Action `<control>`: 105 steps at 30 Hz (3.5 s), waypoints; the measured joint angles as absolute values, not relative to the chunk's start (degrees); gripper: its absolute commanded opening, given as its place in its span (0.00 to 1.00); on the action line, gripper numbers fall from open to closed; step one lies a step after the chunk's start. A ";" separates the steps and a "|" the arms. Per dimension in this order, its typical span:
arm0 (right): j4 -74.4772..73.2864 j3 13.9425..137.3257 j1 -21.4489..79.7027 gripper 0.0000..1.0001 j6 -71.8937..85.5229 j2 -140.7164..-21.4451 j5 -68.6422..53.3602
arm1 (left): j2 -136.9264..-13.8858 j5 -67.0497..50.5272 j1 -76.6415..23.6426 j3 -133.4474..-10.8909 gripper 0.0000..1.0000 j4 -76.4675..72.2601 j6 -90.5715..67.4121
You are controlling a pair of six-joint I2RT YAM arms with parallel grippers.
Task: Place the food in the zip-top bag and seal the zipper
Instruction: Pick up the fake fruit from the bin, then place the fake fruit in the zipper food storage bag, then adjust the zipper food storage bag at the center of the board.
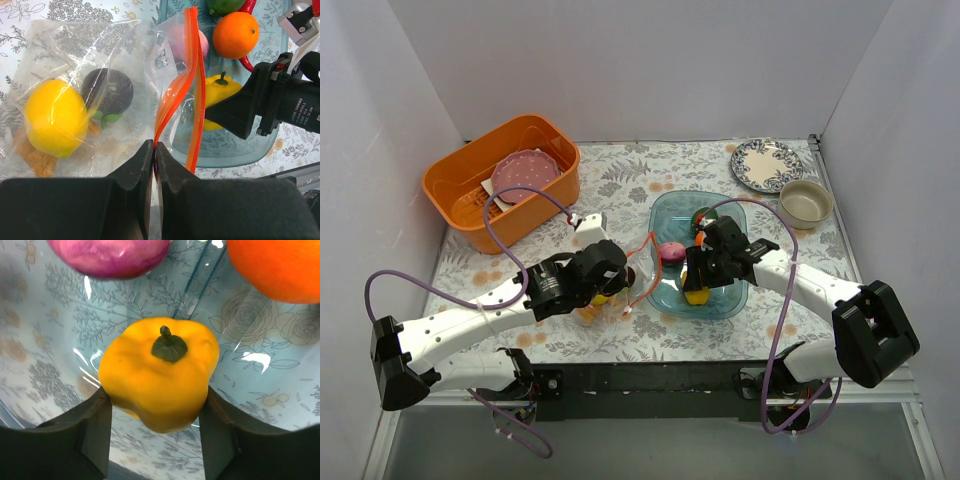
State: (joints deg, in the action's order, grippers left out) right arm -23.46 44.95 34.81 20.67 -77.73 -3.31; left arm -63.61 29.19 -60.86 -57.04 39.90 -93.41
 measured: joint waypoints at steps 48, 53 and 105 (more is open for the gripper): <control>-7.29 50.37 48.51 0.63 37.21 -71.96 -15.31 | -63.18 29.21 -60.86 -58.13 0.09 39.72 -92.62; -9.39 54.81 48.88 0.91 35.86 -73.47 -12.62 | -61.69 30.09 -60.86 -58.26 0.10 40.56 -92.99; -25.45 47.33 45.43 0.98 42.13 -60.16 9.26 | -73.43 15.57 -61.73 -62.33 0.42 38.63 -82.35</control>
State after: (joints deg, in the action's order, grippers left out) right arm -25.45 47.33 45.43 42.13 -60.16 9.26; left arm -73.43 15.57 -61.73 -62.33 38.63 -82.35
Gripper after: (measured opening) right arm 0.982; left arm 0.436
